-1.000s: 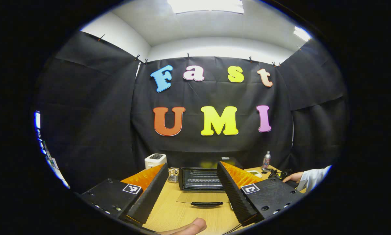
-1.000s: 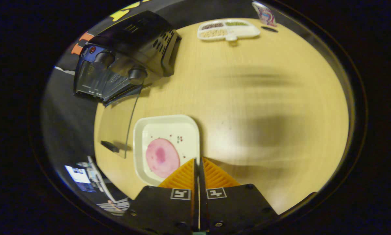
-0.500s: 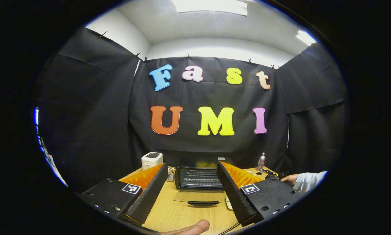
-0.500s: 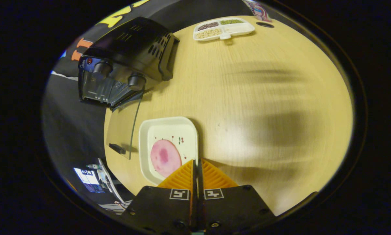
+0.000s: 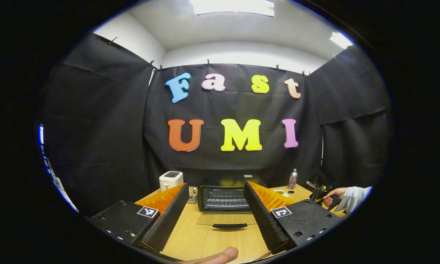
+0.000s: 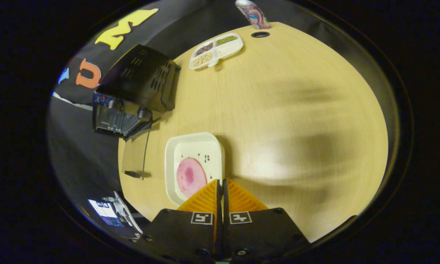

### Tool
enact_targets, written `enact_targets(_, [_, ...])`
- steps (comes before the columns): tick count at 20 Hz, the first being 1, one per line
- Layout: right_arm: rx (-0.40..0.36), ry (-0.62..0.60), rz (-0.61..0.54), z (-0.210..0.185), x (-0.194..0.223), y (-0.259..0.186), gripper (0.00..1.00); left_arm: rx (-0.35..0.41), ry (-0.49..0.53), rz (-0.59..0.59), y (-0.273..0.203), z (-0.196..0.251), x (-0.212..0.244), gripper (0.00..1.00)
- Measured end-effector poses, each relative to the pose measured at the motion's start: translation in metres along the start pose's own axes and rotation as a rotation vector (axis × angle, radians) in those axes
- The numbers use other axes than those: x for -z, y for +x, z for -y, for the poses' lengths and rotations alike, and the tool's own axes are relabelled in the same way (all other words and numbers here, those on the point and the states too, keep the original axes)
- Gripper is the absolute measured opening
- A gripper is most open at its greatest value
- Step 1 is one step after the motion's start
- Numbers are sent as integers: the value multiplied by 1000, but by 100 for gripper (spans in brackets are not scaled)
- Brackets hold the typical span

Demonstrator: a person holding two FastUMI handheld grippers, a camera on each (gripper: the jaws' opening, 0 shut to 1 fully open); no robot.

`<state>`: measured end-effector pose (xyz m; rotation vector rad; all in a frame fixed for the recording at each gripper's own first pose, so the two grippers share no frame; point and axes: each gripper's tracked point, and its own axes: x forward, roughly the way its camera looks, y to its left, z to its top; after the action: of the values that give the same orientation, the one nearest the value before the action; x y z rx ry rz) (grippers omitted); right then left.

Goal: Open the electric oven with the left hand, put the food in, and close the electric oven.

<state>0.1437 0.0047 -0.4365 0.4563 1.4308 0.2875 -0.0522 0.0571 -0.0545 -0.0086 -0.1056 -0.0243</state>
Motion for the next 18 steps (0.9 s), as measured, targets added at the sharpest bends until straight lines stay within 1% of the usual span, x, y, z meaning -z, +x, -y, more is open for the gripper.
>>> enact_targets(3, [4, 12, 50, 5, -8, -24, 4, 6, 13, 2, -5, 1, 0, 95])
enact_targets(7, [-26, 12, 101, -10, -12, -51, 4, 17, 14, -8, -12, 1, 3, 95])
enact_targets(8, [-41, 10, 109, -19, -10, -57, 2, 17, 14, -7, -15, 0, 2, 95])
enact_targets(9, [-54, 0, 116, -27, -10, -63, 4, 17, 14, -6, -18, -2, 2, 95])
enact_targets(12, [-89, -29, 122, -57, -1, -71, 4, 15, 18, -5, -26, -11, 2, 95])
enact_targets(16, [-139, -65, 126, -107, 4, -69, 4, -8, 18, -11, -36, -29, 6, 95])
enact_targets(18, [-162, -71, 125, -134, 7, -64, 2, -26, 29, -8, -41, -43, 6, 95])
